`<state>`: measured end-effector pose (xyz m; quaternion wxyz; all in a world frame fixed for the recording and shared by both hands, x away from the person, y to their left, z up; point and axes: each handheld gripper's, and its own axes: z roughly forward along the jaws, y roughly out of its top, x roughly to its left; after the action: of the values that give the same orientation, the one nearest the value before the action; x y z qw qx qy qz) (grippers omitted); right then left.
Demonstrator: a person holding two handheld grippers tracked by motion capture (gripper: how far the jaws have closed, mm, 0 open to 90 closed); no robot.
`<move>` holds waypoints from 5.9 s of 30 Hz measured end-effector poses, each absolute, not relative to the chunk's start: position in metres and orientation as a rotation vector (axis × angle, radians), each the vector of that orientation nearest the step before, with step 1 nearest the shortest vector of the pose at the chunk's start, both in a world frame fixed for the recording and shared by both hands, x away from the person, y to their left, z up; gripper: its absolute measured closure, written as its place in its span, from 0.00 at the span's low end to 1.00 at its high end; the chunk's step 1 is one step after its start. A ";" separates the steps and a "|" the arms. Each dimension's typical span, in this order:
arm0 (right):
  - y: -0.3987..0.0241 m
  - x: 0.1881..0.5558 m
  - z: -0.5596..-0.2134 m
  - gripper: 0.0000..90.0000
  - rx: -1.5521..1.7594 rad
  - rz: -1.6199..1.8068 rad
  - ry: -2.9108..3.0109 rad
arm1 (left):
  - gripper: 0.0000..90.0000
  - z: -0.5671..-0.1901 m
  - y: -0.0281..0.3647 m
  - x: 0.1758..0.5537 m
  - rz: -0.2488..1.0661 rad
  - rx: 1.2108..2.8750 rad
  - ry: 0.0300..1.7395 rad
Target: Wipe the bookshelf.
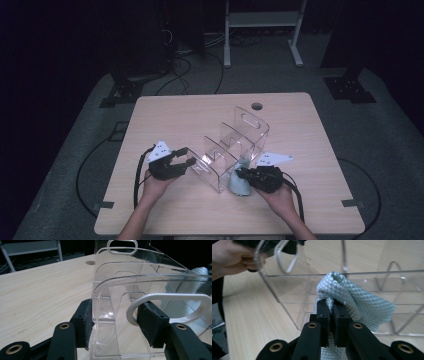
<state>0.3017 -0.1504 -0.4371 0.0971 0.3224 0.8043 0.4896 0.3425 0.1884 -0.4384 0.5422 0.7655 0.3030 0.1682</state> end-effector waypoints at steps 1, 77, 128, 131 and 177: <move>-0.147 0.300 -0.437 0.94 0.942 1.448 2.395 | 0.52 -0.439 0.188 0.343 0.400 1.814 0.721; -0.137 0.291 -0.426 0.94 0.851 1.458 2.386 | 0.52 -0.438 0.186 0.342 0.414 1.818 0.718; -0.149 0.294 -0.434 0.94 0.936 1.454 2.377 | 0.52 -0.439 0.180 0.341 0.372 1.855 0.646; -0.143 0.289 -0.433 0.94 0.906 1.450 2.391 | 0.54 -0.439 0.181 0.341 0.379 1.857 0.650; -0.166 0.317 -0.443 0.94 1.049 1.419 2.317 | 0.64 -0.440 0.143 0.321 0.272 1.931 0.448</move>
<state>0.3175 -0.1664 -0.4429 0.1143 0.3579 0.7904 0.4839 0.3207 0.1431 -0.4401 0.5398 0.8124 0.1886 0.1143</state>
